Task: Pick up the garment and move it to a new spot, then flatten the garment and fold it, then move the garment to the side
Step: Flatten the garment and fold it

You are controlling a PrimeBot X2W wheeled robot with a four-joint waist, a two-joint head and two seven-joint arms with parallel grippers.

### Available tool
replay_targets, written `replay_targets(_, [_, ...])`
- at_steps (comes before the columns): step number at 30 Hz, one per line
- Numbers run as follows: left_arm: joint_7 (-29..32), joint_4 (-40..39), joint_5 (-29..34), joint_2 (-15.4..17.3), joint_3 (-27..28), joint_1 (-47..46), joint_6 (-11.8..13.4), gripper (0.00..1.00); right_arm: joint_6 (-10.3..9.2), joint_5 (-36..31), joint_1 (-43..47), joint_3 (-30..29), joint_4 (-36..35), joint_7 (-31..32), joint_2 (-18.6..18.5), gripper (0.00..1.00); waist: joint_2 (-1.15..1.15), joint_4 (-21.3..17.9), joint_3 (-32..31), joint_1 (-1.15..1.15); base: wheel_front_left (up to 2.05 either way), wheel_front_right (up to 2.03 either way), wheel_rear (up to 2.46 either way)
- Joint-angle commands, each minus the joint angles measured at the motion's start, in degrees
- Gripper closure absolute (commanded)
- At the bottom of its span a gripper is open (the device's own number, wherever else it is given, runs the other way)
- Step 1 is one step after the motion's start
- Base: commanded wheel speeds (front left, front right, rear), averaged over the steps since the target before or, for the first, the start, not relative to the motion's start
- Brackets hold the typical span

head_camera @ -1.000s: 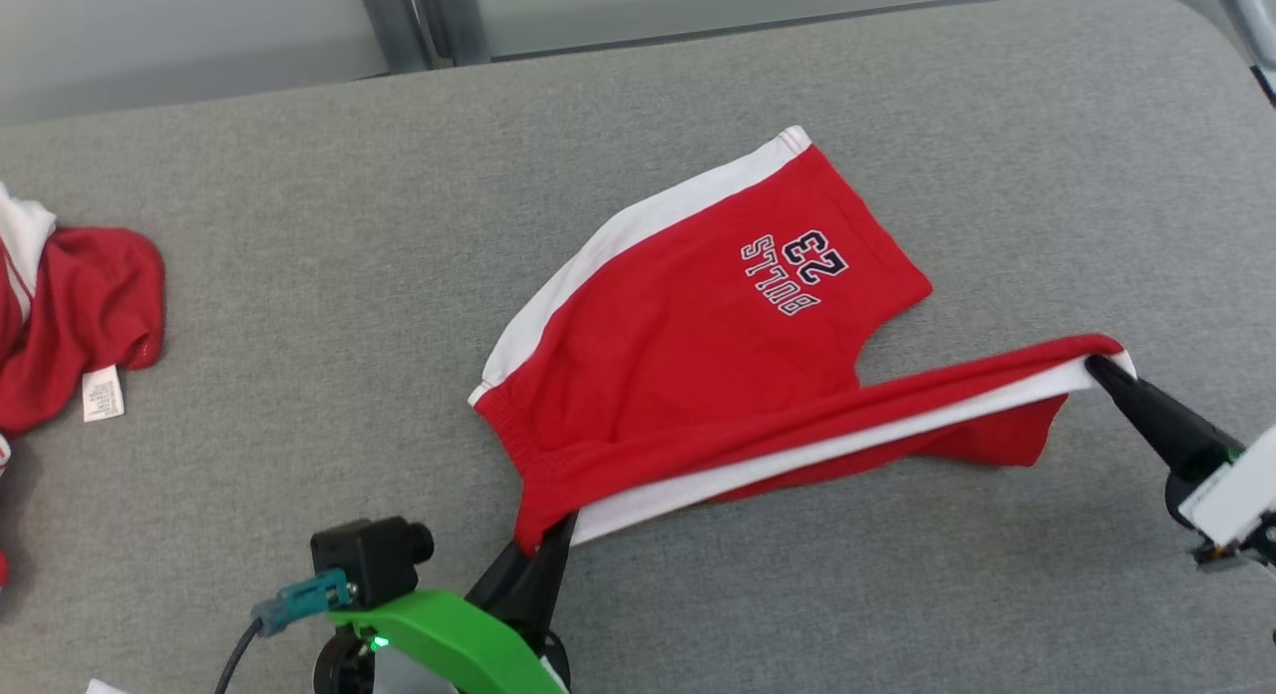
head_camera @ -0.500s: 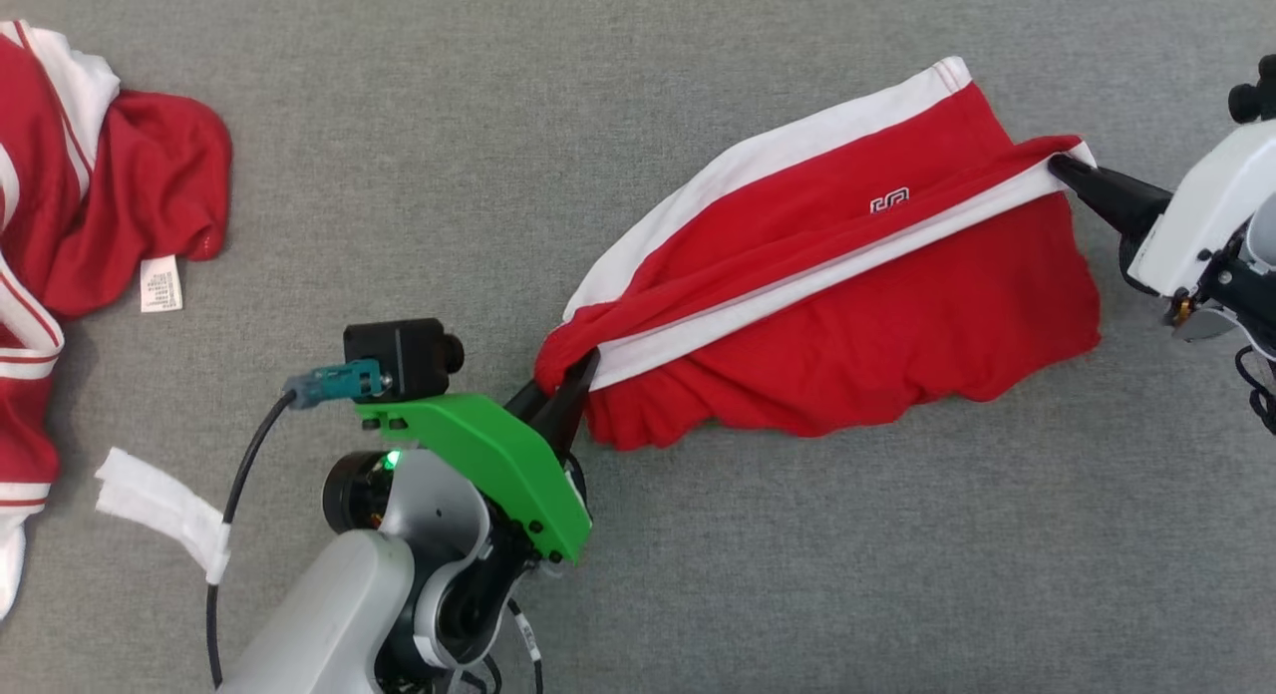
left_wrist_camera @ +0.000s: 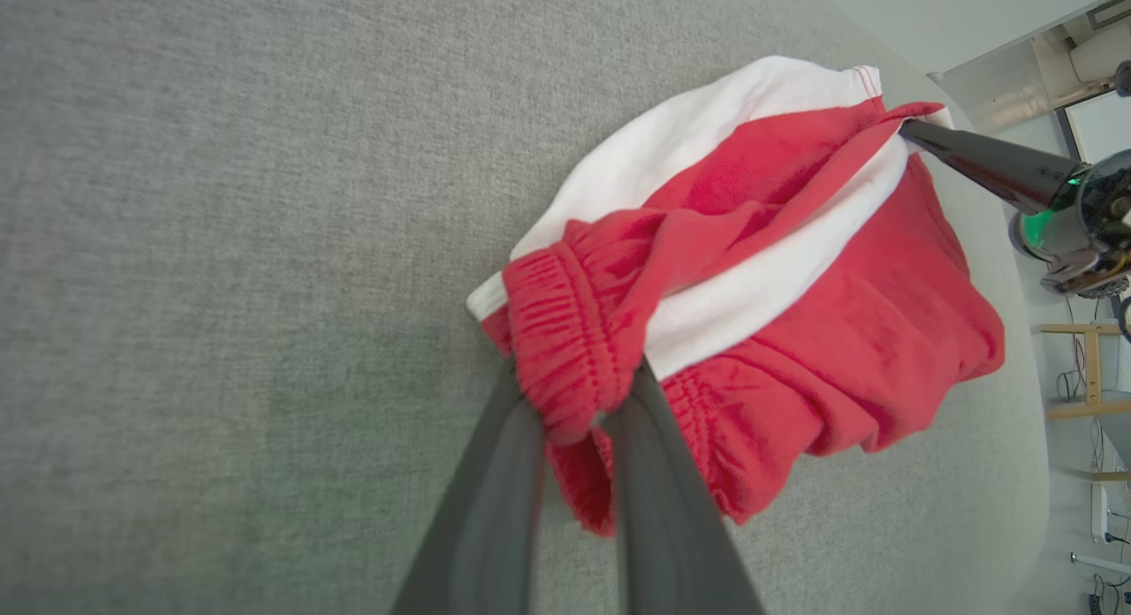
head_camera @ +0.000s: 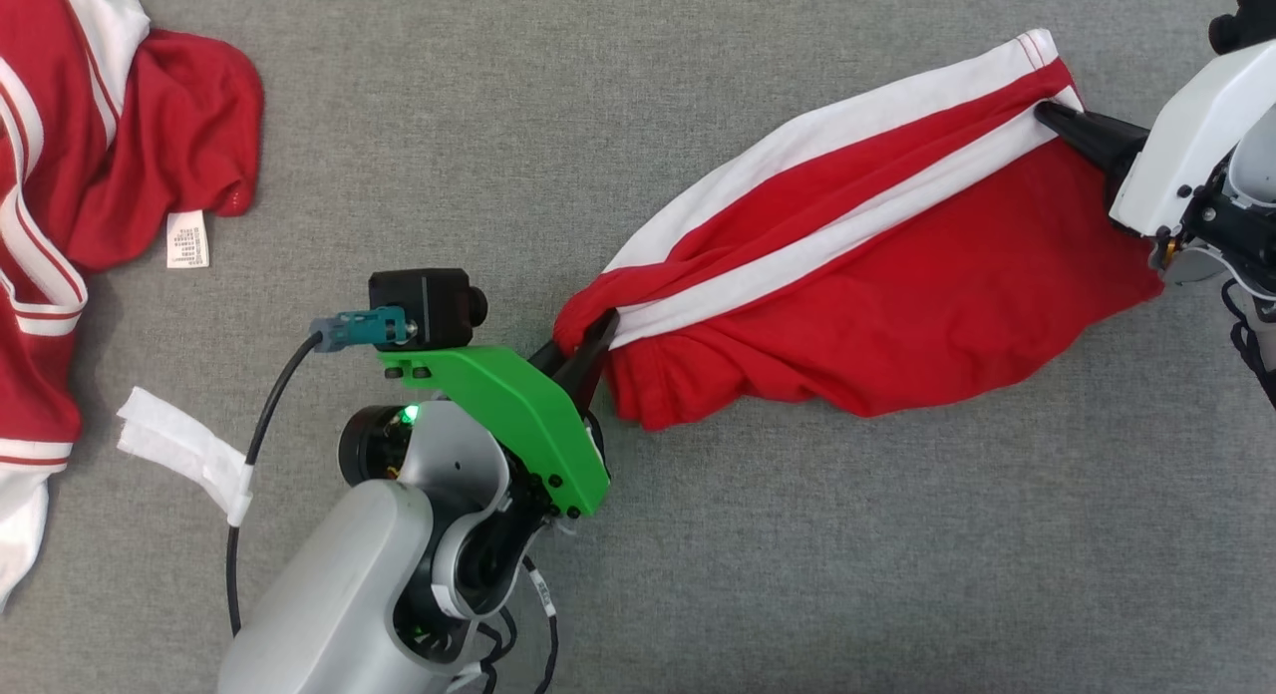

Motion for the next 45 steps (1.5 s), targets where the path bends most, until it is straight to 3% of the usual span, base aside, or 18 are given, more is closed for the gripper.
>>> replay_targets(1, [-0.09, 0.27, 0.55, -0.04, 0.14, -1.43, 0.26, 1.00, 0.00, -0.83, -0.98, -0.62, 0.27, 0.30, 0.18, 1.00, 0.00, 0.26, 0.42, 0.00, 0.00, 0.00, 0.00])
replay_targets(2, [-0.24, 0.30, 0.69, -0.09, 0.17, -1.77, 0.26, 1.00, 0.00, -1.42, -1.23, -1.00, 0.48, 0.35, 0.44, 1.00, 0.00, 0.33, 0.56, 0.00, 0.00, 0.00, 0.00])
replay_targets(3, [-0.71, 0.29, 0.71, -0.25, 0.43, -2.02, 0.45, 0.75, 0.00, -2.15, -1.65, -1.63, 0.76, -0.24, 0.65, 1.00, 0.00, 0.38, 0.68, 0.00, 0.00, 0.00, 0.00])
replay_targets(4, [-0.90, 0.30, 0.62, -0.53, 0.60, -2.25, 0.55, 0.34, 0.00, -2.53, -2.10, -2.01, 0.92, -0.46, 1.10, 0.83, 0.00, 0.42, 0.81, 0.00, 0.00, 0.00, 0.00])
replay_targets(5, [-0.91, 0.35, 0.65, -0.58, 0.65, -2.36, 0.53, 0.00, 0.00, -2.54, -2.24, -2.01, 0.79, -0.10, 1.68, 0.64, 0.00, 0.42, 0.90, 0.00, 0.00, 0.00, 0.00])
replay_targets(6, [-1.11, 0.31, 0.82, -0.52, 0.85, -2.54, 0.65, 0.00, 0.00, -2.85, -2.45, -2.20, 0.62, 0.05, 2.03, 0.00, 0.00, 0.41, 1.00, 0.00, 0.00, 0.00, 0.00])
replay_targets(11, [-2.40, -0.09, 0.99, -0.88, 1.79, -2.98, 1.21, 0.00, 0.00, -4.35, -3.37, -3.03, 0.35, -0.50, 3.13, 0.00, 0.00, 0.42, 1.14, 0.00, 0.00, 0.00, 0.00])
replay_targets(18, [-4.51, 0.50, -2.27, -4.06, 5.90, -2.31, 3.47, 0.00, 0.01, -4.88, -4.25, -3.72, 0.09, -3.63, 3.97, 0.00, 0.00, 0.59, 1.10, 0.00, 0.00, 0.00, 0.00])
replay_targets(25, [-10.23, 2.07, -2.43, -5.15, 10.60, -2.58, 4.49, 0.00, 0.01, -5.05, -4.49, -2.42, -1.58, -9.53, 2.59, 0.00, 0.00, -0.56, 0.46, 0.00, 0.00, 0.00, 0.00])
replay_targets(32, [-21.62, 0.06, 9.14, 0.69, 8.69, 0.84, 2.81, 0.00, 0.00, -10.37, 1.25, 3.80, -3.83, -19.92, -4.77, 0.00, 0.00, -2.03, -2.93, 0.00, 0.00, 0.00, 0.00])
replay_targets(39, [-33.54, -3.21, 16.24, 1.76, 6.55, 9.38, 3.95, 0.00, 0.00, -6.64, 7.56, 9.38, -4.66, -14.57, -8.78, 0.00, 0.00, -2.14, -4.02, 0.00, 0.00, 0.00, 0.00])
replay_targets(45, [-37.24, -0.88, 19.40, -0.39, 3.80, 13.70, 3.53, 0.00, 0.00, -7.26, 6.22, 9.97, -2.87, -12.12, -9.05, 0.00, 0.00, 0.19, -2.05, 0.00, 0.00, 0.00, 0.00])
